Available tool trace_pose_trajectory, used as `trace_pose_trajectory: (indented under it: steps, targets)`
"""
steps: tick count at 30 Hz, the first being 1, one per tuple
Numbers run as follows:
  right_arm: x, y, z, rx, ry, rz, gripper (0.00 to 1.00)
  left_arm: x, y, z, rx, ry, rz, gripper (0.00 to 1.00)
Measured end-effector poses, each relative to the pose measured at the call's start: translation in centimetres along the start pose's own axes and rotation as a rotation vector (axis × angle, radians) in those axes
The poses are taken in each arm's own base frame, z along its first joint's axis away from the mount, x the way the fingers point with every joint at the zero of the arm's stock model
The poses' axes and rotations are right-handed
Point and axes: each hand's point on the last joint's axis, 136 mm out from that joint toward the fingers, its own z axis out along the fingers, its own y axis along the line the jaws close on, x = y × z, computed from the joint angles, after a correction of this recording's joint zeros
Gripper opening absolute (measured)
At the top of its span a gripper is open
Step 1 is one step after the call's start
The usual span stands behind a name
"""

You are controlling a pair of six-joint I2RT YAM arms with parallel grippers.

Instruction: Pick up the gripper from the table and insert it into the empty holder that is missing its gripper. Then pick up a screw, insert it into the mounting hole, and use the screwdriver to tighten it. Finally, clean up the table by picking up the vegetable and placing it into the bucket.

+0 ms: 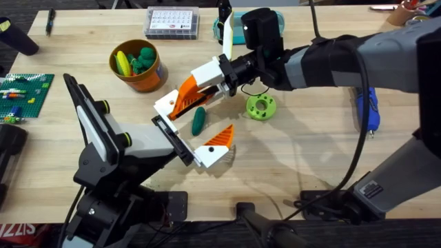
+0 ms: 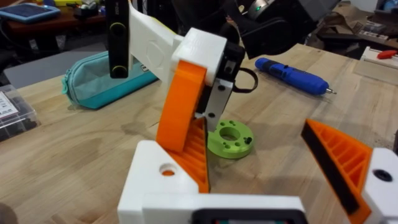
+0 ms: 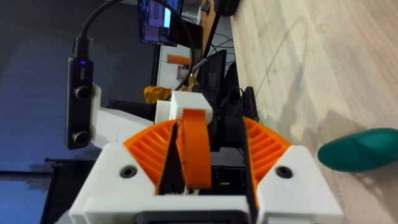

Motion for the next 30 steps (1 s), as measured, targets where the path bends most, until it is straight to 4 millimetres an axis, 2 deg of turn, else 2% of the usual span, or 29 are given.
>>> trace_pose_trajectory:
  steps: [7, 16, 21, 30]
  targets:
    - [-0.1, -0.2, -0.4, 0.004, -0.008, 0.045, 0.590, -0.1, 0.3, 0.0, -0.017, -0.003, 0.000, 0.991]
    - [-1.1, -0.1, -2.0, -0.005, -0.042, 0.058, 0.590, -0.1, 0.3, 0.0, -0.015, -0.004, 0.000, 0.991]
    - [-0.5, 1.1, -2.0, -0.052, 0.008, 0.008, 0.590, -0.1, 0.3, 0.0, -0.016, -0.004, 0.000, 0.991]
    - [0.5, 1.8, -2.1, -0.094, 0.065, 0.004, 0.590, -0.1, 0.3, 0.0, -0.016, -0.004, 0.000, 0.991]
